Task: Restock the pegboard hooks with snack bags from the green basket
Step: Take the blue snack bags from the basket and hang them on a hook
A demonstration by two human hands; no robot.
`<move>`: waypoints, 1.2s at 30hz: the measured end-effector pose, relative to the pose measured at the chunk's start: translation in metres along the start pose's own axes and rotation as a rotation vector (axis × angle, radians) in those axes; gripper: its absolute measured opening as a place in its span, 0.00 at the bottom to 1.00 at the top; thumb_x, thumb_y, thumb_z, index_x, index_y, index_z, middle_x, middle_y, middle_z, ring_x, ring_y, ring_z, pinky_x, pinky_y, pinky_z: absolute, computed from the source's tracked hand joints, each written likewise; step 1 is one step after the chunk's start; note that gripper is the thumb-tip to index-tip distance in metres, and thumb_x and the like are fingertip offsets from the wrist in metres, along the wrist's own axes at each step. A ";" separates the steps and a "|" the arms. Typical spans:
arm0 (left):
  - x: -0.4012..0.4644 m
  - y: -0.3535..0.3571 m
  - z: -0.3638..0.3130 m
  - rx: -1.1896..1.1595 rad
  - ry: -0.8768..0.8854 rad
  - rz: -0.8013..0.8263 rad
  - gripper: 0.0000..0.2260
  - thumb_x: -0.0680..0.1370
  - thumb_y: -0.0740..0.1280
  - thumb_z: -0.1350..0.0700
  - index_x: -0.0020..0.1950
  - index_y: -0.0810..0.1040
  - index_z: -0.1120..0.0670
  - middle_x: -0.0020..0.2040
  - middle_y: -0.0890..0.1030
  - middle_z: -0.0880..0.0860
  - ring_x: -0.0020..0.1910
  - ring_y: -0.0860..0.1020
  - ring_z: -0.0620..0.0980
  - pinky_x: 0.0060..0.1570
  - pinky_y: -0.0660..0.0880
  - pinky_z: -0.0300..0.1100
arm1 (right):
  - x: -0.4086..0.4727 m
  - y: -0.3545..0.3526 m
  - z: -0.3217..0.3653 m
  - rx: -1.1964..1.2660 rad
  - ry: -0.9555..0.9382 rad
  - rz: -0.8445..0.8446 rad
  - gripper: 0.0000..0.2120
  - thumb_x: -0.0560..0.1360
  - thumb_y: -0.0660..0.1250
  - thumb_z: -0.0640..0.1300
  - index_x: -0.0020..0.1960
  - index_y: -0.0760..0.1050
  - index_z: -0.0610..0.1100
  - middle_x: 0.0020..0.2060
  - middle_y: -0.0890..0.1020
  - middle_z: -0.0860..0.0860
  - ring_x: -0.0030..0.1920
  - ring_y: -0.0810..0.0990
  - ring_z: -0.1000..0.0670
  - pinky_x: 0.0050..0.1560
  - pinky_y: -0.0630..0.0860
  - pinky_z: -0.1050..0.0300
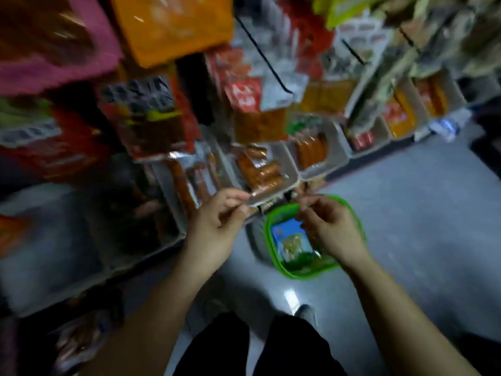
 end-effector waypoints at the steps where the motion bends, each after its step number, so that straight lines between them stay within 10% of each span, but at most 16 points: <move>1: 0.005 0.027 0.017 0.003 -0.022 0.039 0.14 0.76 0.66 0.66 0.45 0.76 0.44 0.39 0.81 0.50 0.38 0.78 0.39 0.42 0.72 0.29 | 0.003 -0.009 -0.034 -0.006 0.071 0.001 0.10 0.78 0.64 0.36 0.42 0.76 0.48 0.33 0.81 0.48 0.30 0.77 0.58 0.35 0.73 0.60; 9: 0.054 0.223 0.224 0.023 -0.271 0.163 0.12 0.75 0.65 0.70 0.48 0.75 0.52 0.45 0.80 0.52 0.39 0.76 0.33 0.47 0.72 0.36 | 0.047 -0.073 -0.286 -0.162 0.424 -0.033 0.12 0.77 0.65 0.37 0.39 0.74 0.51 0.37 0.81 0.43 0.33 0.77 0.49 0.36 0.72 0.58; 13: 0.082 0.304 0.354 0.081 -0.447 0.152 0.09 0.76 0.63 0.70 0.56 0.75 0.66 0.56 0.78 0.66 0.51 0.78 0.58 0.45 0.71 0.32 | 0.093 -0.069 -0.414 -0.289 0.482 0.069 0.05 0.76 0.65 0.38 0.49 0.78 0.42 0.44 0.83 0.39 0.44 0.81 0.39 0.49 0.77 0.46; 18: 0.120 0.384 0.505 0.112 -0.755 0.221 0.06 0.78 0.61 0.68 0.43 0.75 0.59 0.40 0.75 0.59 0.41 0.72 0.52 0.40 0.70 0.43 | 0.163 -0.034 -0.552 -0.503 0.468 0.230 0.13 0.76 0.65 0.44 0.58 0.78 0.41 0.54 0.82 0.38 0.56 0.80 0.38 0.45 0.69 0.59; 21: 0.133 0.403 0.578 0.118 -0.983 0.207 0.13 0.79 0.62 0.61 0.62 0.73 0.64 0.58 0.76 0.62 0.58 0.76 0.58 0.54 0.72 0.51 | 0.205 -0.012 -0.611 -0.602 0.468 0.315 0.17 0.76 0.66 0.48 0.62 0.76 0.42 0.58 0.80 0.39 0.58 0.78 0.40 0.47 0.69 0.56; 29: 0.154 0.428 0.632 -0.046 -1.146 0.120 0.17 0.83 0.54 0.60 0.70 0.65 0.64 0.71 0.68 0.62 0.70 0.66 0.57 0.66 0.65 0.44 | 0.266 0.017 -0.668 -0.455 0.520 0.134 0.22 0.73 0.71 0.53 0.63 0.75 0.44 0.58 0.80 0.44 0.59 0.78 0.44 0.51 0.69 0.59; 34: 0.150 0.433 0.630 -0.151 -1.105 0.051 0.12 0.81 0.57 0.61 0.38 0.70 0.56 0.34 0.77 0.56 0.31 0.76 0.48 0.19 0.69 0.29 | 0.258 -0.030 -0.671 -0.384 0.560 0.001 0.21 0.73 0.71 0.48 0.62 0.76 0.38 0.57 0.81 0.39 0.58 0.79 0.42 0.59 0.75 0.50; 36: 0.151 0.428 0.627 0.014 -1.082 0.079 0.06 0.80 0.59 0.61 0.50 0.75 0.58 0.53 0.79 0.61 0.48 0.78 0.55 0.42 0.78 0.37 | 0.250 -0.065 -0.673 -0.380 0.614 -0.089 0.21 0.73 0.71 0.46 0.63 0.75 0.39 0.57 0.81 0.39 0.56 0.80 0.41 0.56 0.77 0.47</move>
Point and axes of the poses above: each hand's wrist, its own x-axis towards the middle knuckle, its own y-axis out of the palm, z = x × y, the point moved 8 cm from there along x, towards the middle knuckle
